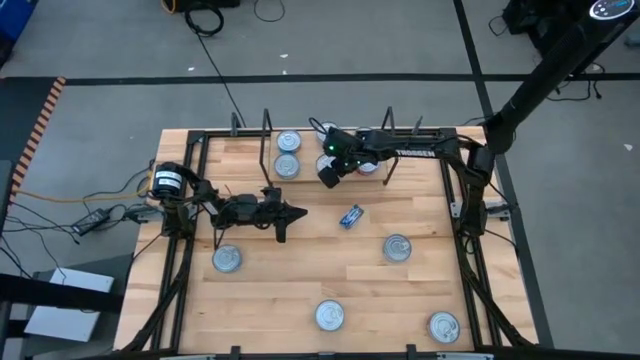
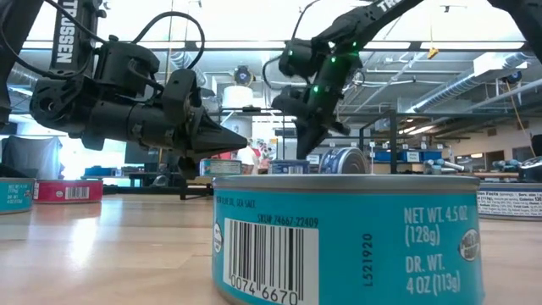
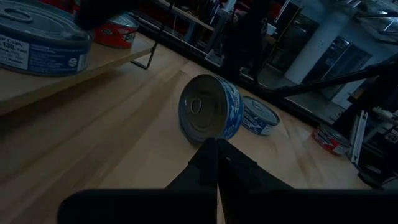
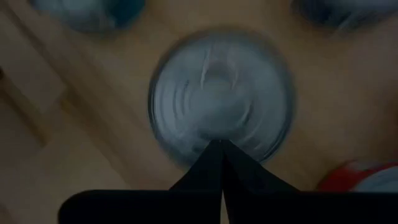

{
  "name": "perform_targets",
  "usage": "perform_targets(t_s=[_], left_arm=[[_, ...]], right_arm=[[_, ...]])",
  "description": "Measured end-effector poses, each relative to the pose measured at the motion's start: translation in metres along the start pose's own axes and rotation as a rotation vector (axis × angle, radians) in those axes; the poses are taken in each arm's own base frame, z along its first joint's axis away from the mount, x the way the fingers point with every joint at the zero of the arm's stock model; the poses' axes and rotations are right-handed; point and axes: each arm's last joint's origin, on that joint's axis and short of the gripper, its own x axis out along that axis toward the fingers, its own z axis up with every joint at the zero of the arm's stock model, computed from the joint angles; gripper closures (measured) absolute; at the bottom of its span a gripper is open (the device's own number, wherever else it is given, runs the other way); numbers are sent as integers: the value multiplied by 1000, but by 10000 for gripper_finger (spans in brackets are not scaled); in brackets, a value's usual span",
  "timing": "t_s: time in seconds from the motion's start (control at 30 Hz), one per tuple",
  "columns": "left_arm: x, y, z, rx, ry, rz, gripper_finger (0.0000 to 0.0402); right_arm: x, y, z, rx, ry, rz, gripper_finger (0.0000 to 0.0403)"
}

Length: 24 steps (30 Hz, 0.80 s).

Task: Stack canned seafood by type on shelf
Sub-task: Adjust the blue tuna cans

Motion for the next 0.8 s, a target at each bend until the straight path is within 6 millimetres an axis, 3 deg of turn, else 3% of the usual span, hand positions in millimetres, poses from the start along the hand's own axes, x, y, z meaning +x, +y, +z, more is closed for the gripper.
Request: perform_targets(t_s=[0.17,0.37,0.63,0.8], left_arm=[[0,0,0,-3,1,0,399],[0,0,0,-8,5,2,399],[0,2,-3,-23,35,18,399],[0,2,-4,-23,37,19,399]], right_arm=[[-30,-15,25,51,-233,-22,390],[-20,-49,45,118,-283,-10,399],[-33,-57,63,58,-315,11,400],[-14,-59,75,20,-209,-3,401]])
